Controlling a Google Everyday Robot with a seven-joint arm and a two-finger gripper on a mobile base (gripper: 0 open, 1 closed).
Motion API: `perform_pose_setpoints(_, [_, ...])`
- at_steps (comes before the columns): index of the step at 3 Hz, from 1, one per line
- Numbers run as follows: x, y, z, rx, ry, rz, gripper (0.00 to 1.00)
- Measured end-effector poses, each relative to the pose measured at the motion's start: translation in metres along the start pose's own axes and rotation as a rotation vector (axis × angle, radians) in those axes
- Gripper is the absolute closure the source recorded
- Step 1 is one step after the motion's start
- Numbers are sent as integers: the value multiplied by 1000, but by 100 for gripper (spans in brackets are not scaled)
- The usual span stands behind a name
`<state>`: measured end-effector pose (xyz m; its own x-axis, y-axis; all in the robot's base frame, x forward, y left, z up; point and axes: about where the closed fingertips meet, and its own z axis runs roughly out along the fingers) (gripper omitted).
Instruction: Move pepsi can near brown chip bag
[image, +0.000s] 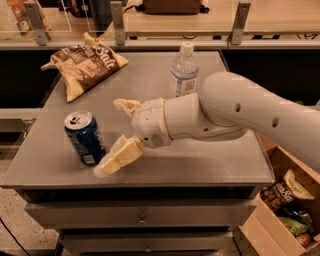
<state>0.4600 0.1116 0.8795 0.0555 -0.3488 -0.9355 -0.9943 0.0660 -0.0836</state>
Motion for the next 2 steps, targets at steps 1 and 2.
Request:
perform_pose_setpoints(1, [-7,-2,22,-29,-18,8,0])
perform_pose_setpoints(2, [-14,-2,38,-59,-24,8,17])
